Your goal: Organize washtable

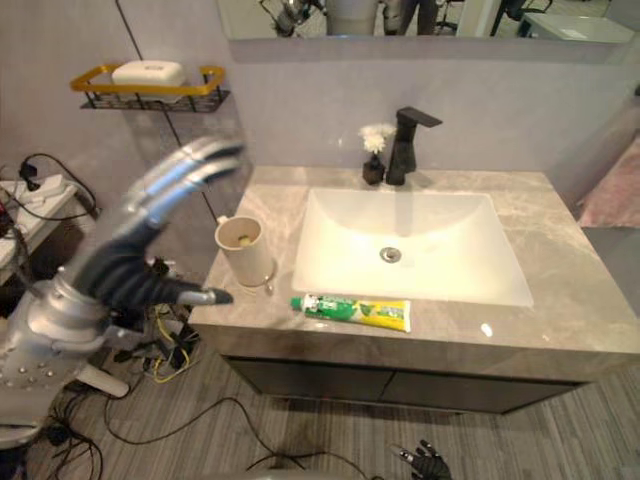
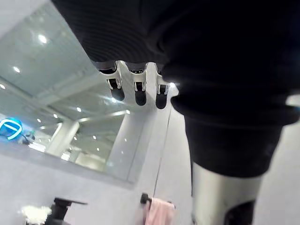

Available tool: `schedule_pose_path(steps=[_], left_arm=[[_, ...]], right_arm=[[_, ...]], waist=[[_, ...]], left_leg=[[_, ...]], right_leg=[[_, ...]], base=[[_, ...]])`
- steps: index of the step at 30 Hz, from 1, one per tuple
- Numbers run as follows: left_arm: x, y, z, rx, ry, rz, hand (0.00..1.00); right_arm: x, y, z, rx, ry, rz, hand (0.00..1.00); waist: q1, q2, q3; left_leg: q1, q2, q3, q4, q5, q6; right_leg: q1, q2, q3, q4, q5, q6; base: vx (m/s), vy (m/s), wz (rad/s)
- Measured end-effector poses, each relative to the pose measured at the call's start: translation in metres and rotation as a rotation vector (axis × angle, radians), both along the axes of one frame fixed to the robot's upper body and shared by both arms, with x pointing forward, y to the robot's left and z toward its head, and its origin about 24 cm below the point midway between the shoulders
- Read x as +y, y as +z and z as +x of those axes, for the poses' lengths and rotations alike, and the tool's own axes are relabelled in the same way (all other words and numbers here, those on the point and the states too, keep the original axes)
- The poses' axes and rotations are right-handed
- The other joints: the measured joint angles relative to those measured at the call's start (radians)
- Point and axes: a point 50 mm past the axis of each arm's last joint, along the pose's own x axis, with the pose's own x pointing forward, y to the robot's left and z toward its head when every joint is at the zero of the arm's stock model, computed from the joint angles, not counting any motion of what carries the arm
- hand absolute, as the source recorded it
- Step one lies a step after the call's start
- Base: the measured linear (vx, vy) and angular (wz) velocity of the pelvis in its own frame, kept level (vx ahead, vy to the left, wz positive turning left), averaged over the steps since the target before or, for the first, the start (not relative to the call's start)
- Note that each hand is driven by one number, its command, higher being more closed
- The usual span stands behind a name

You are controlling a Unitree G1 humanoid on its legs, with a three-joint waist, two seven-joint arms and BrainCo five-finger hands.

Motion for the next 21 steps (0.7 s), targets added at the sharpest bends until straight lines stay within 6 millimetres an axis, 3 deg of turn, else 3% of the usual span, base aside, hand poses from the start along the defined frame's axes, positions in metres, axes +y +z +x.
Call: schedule_pose_path(steps=[10,21], left_arm=[[-0.029,-0.011,0.004,0.147,-0.180,0.209,0.00],[-0.043,-0.028,0.025,0.267,-0.172,0.289,0.00]], right_arm=[[0.004,0.001,0.011,-0.018,0.032,0.042,0.00],[0.007,0.002,0.021,-0.022,0.043,0.062,0.00]], waist=[[-0.025,0.000,0.000],[-0.028,0.001,0.000]], left_leg=[[0.011,0.000,0.008,-0.015,0.002,0.003],[0.012,-0.002,0.006,-0.015,0.002,0.004]], right_leg=[[-0.002,0.001,0.012,-0.002,0.001,0.001],[-0.001,0.000,0.014,-0.001,0.000,0.001]], base=[[0.03,0.004,-0.03],[0.00,0.000,0.00]])
